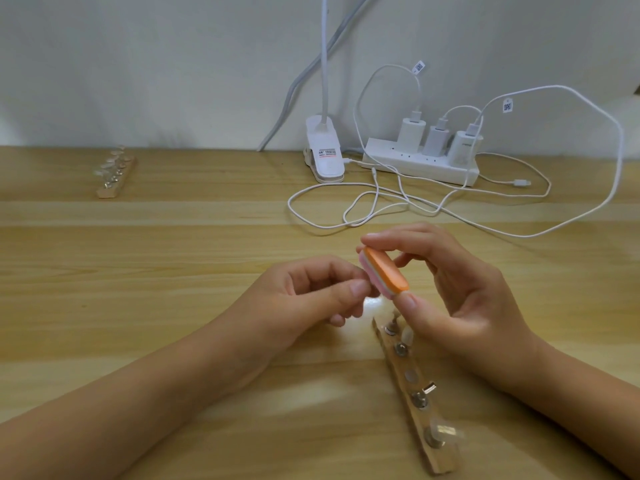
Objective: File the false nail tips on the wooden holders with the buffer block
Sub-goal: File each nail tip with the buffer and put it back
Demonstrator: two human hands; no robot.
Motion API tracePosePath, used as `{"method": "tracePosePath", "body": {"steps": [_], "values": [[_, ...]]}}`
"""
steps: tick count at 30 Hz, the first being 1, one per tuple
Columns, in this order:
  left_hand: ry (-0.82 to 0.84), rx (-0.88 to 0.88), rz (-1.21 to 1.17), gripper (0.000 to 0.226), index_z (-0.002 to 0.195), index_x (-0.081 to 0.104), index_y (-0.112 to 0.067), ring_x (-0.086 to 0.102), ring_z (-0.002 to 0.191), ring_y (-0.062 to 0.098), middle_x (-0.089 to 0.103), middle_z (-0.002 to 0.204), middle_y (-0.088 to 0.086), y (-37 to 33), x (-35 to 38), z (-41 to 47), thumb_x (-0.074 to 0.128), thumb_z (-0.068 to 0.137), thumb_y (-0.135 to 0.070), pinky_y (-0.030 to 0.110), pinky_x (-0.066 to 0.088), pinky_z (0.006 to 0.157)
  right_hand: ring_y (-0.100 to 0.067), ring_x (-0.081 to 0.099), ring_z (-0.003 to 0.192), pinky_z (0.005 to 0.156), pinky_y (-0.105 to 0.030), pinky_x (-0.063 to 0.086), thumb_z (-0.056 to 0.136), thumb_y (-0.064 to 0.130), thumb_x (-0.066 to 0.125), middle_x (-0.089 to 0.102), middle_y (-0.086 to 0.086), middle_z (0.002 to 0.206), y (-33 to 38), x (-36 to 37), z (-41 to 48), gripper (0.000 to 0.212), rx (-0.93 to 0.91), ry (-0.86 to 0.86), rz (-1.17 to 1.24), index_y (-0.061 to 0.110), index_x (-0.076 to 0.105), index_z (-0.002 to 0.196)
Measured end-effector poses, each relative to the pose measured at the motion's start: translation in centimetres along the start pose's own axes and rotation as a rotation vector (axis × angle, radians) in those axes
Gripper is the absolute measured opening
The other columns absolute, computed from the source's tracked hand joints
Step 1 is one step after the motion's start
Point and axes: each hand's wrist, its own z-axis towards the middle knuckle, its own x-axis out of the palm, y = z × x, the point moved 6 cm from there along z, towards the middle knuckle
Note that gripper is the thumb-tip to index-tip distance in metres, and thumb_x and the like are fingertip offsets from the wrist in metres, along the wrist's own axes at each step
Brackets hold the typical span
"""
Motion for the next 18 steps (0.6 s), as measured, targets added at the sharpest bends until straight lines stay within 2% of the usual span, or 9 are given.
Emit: {"method": "tracePosePath", "body": {"steps": [2, 7, 11, 15, 18], "values": [[0.078, 0.0, 0.05, 0.016, 0.078, 0.073, -0.026, 0.056, 0.067, -0.001, 0.063, 0.069, -0.012, -0.1, 0.7, -0.1, 0.062, 0.084, -0.018, 0.011, 0.044, 0.065, -0.033, 0.056, 0.113, 0.089, -0.036, 0.045, 0.084, 0.02, 0.059, 0.064, -0.007, 0.119, -0.1, 0.1, 0.1, 0.041, 0.005, 0.004, -0.006, 0.019, 0.058, 0.125], [-0.023, -0.04, -0.098, 0.012, 0.081, 0.074, -0.021, 0.052, 0.063, 0.002, 0.061, 0.068, -0.009, 0.3, -0.6, 0.2, 0.062, 0.082, -0.022, 0.012, 0.045, 0.062, -0.034, 0.056, 0.114, 0.089, -0.039, 0.045, 0.084, 0.018, 0.059, 0.065, -0.006, 0.118, 0.0, -0.2, 0.0, 0.041, 0.001, -0.013, 0.014, 0.018, 0.058, 0.125], [0.089, 0.005, 0.015, 0.013, 0.081, 0.074, -0.027, 0.056, 0.067, -0.003, 0.064, 0.07, -0.014, 0.0, 0.4, 0.0, 0.064, 0.085, -0.02, 0.009, 0.043, 0.065, -0.034, 0.055, 0.114, 0.089, -0.039, 0.045, 0.084, 0.018, 0.059, 0.064, -0.008, 0.119, 0.0, 0.0, 0.1, 0.041, 0.003, 0.003, 0.013, 0.016, 0.058, 0.125], [0.027, -0.029, -0.082, 0.009, 0.084, 0.075, -0.024, 0.054, 0.066, 0.0, 0.063, 0.071, -0.011, 0.4, -0.5, 0.2, 0.068, 0.081, -0.028, 0.011, 0.044, 0.064, -0.033, 0.056, 0.115, 0.089, -0.045, 0.047, 0.085, 0.018, 0.059, 0.065, -0.004, 0.119, 0.1, -0.2, 0.1, 0.041, -0.002, -0.013, 0.025, 0.017, 0.058, 0.125], [0.097, 0.001, -0.02, 0.009, 0.083, 0.074, -0.026, 0.056, 0.068, -0.002, 0.064, 0.073, -0.014, 0.3, 0.1, 0.1, 0.065, 0.082, -0.029, 0.01, 0.044, 0.066, -0.035, 0.056, 0.113, 0.088, -0.047, 0.047, 0.085, 0.018, 0.059, 0.065, -0.008, 0.119, 0.0, 0.0, 0.1, 0.041, 0.003, 0.0, 0.017, 0.016, 0.058, 0.126]]}}
